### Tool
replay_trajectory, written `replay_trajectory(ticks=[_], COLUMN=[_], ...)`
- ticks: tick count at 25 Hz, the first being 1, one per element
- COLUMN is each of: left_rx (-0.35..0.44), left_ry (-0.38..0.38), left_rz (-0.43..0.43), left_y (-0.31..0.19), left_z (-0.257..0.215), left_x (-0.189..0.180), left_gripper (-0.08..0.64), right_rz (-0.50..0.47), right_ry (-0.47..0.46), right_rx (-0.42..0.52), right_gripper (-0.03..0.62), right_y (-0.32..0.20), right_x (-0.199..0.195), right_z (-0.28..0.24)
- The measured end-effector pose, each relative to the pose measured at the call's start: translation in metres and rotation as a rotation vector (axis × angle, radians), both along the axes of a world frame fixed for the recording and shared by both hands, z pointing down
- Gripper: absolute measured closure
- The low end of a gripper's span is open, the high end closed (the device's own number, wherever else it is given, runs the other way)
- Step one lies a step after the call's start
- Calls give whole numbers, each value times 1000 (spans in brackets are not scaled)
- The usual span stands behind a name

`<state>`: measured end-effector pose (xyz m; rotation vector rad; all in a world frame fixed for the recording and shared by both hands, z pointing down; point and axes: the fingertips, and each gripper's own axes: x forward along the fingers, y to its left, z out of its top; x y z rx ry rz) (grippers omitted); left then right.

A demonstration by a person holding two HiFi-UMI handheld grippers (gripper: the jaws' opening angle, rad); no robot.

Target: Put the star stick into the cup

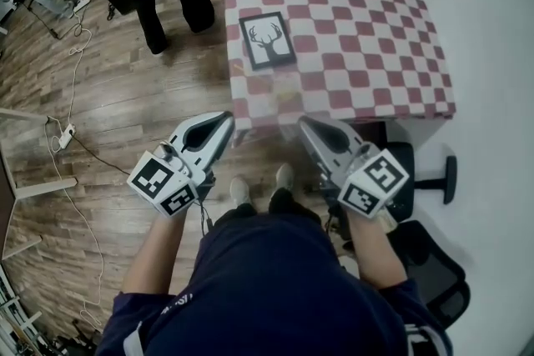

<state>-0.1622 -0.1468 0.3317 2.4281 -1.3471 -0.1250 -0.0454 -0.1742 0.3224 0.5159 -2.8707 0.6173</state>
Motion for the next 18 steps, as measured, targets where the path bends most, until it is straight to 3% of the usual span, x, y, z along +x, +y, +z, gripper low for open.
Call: replay_trajectory(ticks=[18], left_rx=[-13], left_ry=[6], left_rz=[-13], left_y=[-1], left_z=[3], left_x=[20], left_gripper=[528], right_rz=[-29], right_ry=[11], right_rx=[-4], right_gripper=[578], right_y=[2], right_x=[16], right_z=[4])
